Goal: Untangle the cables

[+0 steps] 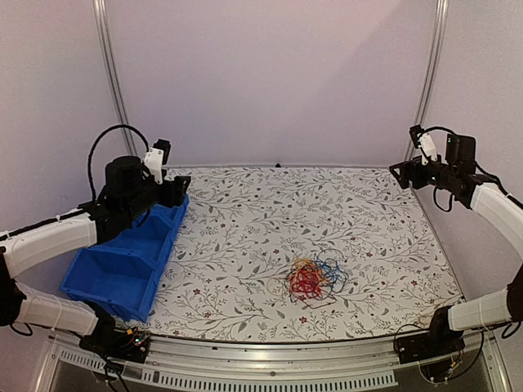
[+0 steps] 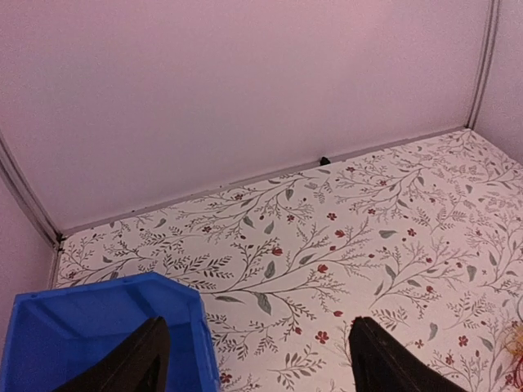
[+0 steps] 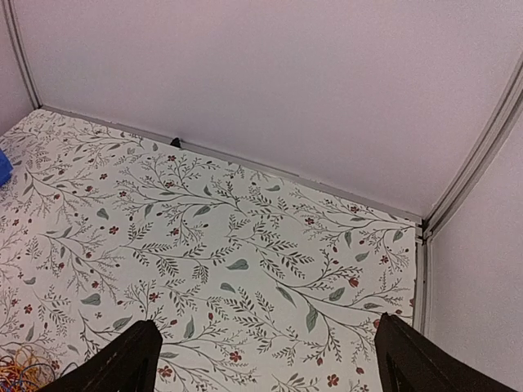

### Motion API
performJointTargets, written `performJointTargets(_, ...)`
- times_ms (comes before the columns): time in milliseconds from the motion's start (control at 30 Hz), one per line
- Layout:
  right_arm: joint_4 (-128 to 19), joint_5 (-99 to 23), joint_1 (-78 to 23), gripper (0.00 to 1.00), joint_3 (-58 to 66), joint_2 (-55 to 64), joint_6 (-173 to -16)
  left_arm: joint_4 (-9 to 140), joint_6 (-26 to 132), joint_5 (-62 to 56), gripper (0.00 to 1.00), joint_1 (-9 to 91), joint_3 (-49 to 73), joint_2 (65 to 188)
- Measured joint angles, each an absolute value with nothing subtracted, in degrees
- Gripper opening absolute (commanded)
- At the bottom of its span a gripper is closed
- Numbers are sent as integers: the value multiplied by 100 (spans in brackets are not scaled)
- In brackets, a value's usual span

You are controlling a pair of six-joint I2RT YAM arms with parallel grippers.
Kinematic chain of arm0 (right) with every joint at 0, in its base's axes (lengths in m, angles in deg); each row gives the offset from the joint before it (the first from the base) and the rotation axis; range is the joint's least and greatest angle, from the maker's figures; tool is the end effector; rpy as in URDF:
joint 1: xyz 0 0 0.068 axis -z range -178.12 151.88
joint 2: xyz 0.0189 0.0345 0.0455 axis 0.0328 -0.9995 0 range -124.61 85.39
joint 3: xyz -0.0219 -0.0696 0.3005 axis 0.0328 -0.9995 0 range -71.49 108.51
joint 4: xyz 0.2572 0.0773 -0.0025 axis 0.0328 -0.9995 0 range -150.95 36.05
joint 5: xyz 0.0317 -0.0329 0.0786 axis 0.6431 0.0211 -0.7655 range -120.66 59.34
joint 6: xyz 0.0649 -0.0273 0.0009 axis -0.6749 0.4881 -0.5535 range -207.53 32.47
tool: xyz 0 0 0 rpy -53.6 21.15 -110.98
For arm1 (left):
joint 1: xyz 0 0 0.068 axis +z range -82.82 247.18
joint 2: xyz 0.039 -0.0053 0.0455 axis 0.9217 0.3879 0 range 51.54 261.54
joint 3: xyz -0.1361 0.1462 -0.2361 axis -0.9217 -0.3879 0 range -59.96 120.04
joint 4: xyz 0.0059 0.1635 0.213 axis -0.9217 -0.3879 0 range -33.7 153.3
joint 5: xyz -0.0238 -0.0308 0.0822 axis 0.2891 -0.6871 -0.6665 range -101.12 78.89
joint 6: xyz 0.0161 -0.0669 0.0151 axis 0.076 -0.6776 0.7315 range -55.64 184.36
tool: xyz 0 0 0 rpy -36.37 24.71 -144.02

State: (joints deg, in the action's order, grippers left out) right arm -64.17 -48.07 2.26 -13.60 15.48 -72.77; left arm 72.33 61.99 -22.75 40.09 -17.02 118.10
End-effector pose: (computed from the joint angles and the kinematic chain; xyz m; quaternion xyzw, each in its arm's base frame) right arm 0.2956 0.0152 0.3538 -0.1864 0.8037 0.0520 0.5628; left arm 0.2562 -0.1178 0.3110 0.1079 0.7821 -0.0771 0.6088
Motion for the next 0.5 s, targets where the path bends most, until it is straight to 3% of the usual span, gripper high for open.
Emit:
performJointTargets(200, -6725, -5275, 353, 98, -1906, 1548, -6693, 7292, 6463, -1639, 71, 3204, -1630, 12503)
performJointTargets(333, -7189, -5686, 390, 87, -2083, 1540, -6042, 7292, 6474, -1320, 71, 2354, -1387, 13168)
performJointTargets(500, -7704, -6101, 393, 66, -2190, 1341, -5301, 7369, 6223, -1071, 70, 1349, -961, 13989)
